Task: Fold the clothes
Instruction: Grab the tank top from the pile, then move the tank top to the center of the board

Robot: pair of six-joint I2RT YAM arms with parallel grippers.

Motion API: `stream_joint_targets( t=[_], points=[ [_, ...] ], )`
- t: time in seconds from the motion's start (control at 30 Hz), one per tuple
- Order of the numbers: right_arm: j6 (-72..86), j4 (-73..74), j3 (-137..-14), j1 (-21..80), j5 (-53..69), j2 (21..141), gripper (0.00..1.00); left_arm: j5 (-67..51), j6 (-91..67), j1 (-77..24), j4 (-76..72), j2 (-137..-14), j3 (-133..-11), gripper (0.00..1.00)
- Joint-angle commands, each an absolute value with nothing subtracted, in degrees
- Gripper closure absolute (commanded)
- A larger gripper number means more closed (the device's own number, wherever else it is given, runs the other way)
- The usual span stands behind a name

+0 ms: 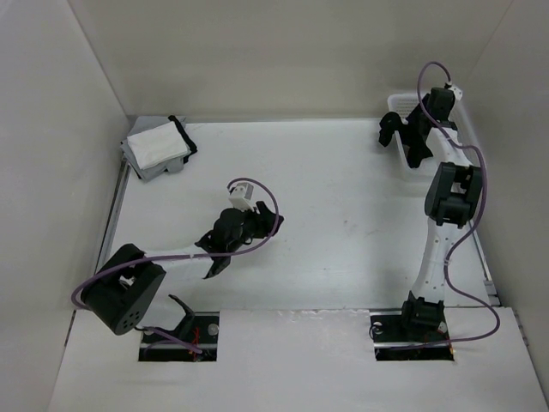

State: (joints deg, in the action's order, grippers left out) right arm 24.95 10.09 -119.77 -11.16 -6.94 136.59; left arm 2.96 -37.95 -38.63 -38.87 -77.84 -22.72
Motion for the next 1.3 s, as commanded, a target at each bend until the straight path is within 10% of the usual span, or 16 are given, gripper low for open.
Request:
stream_joint_targets(
  t=[0.0, 0.3, 0.63, 1.0, 1.27],
  points=[
    [24.2, 11.6, -123.8, -10.7, -5.6, 137.4, 0.64, 1.4, -38.3, -38.1, -43.7, -78.0, -23.3, 0.50],
    [22.8, 13.9, -123.3, -10.7, -9.1, 136.4, 0.42, 1.4, -38.7, -37.2, -43.7, -76.6, -22.7, 0.50],
    [25.3, 8.3, -118.0, -10.5, -4.8, 131.4, 0.97, 1.4, -38.8, -37.2, -43.7, -76.6, -22.7, 0.50],
    [24.6, 5.8, -111.6, -10.2, -7.4, 123.3, 1.00, 1.0, -39.1, -36.8, -43.7, -77.0, -22.7, 0.50],
    [25.3, -3.2, -98.9, -5.1, -5.8, 95.0, 1.00, -0.8, -40.5, -36.1, -44.4, -76.1, -22.4, 0.50]
  ],
)
